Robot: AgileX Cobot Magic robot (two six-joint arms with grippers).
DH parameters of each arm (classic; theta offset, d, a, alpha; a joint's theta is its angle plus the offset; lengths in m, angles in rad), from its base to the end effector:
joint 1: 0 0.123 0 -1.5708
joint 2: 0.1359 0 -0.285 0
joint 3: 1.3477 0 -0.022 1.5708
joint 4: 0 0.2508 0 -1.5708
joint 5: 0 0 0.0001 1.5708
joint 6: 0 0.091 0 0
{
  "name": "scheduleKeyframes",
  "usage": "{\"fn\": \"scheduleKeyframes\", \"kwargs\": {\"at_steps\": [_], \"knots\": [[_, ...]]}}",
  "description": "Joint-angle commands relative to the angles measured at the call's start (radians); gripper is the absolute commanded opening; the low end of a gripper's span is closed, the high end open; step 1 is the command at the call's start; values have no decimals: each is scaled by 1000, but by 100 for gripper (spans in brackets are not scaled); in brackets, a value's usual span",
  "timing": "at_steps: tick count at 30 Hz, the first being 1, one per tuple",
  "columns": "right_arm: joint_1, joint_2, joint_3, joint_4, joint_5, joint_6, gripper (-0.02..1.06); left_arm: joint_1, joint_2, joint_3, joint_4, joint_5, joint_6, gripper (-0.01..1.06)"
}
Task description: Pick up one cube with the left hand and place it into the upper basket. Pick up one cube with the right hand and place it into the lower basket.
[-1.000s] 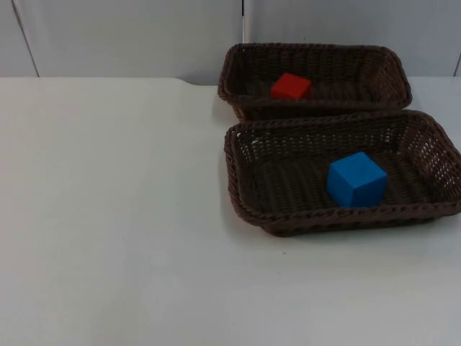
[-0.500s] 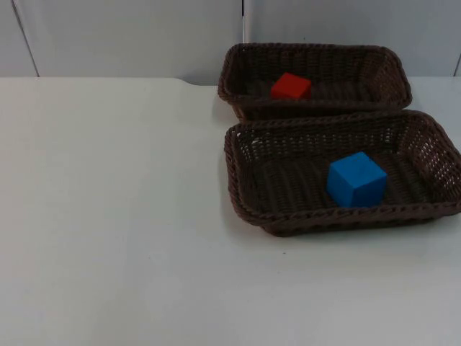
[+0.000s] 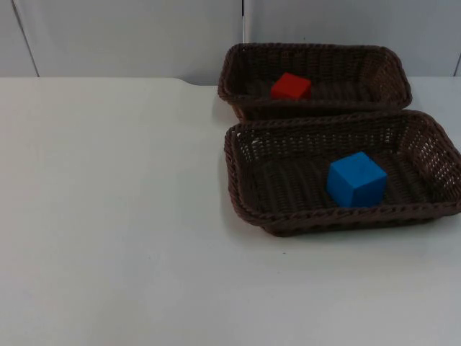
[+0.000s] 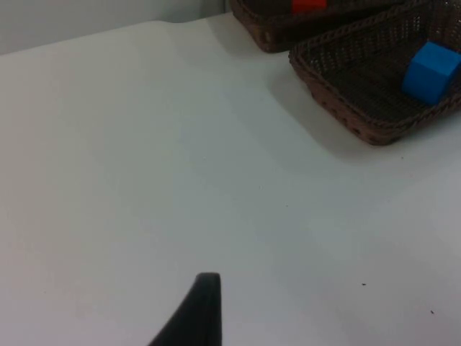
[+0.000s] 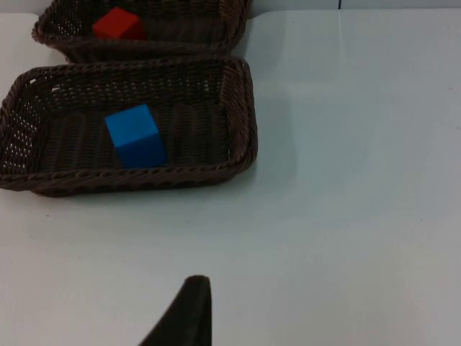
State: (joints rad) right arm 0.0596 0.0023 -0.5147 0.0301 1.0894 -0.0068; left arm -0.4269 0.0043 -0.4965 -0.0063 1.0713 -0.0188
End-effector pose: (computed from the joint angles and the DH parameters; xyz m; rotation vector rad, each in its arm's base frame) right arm -0.0075 0.0020 0.2791 -0.0705 2.0597 0.0687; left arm -0.0040 0.0013 0.2755 0.4207 2.0316 -0.2819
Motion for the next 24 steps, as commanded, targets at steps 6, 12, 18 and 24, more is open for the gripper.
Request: {"fn": "scheduleKeyframes", "kwargs": {"at_steps": [6,12,18,24], "knots": [[-6,-2,0,-1,-11,-5,105,-1,-4,2,-3,4,-6,105],[-6,-2,0,-1,-11,-5,105,-1,-4,2,-3,4,-6,105],[-6,-2,0,-1,-11,-5,105,10,-4,2,-3,4,-6,105],[-6,-2,0,-1,-11,-5,105,155,-4,2,-3,4,-6,105]]}}
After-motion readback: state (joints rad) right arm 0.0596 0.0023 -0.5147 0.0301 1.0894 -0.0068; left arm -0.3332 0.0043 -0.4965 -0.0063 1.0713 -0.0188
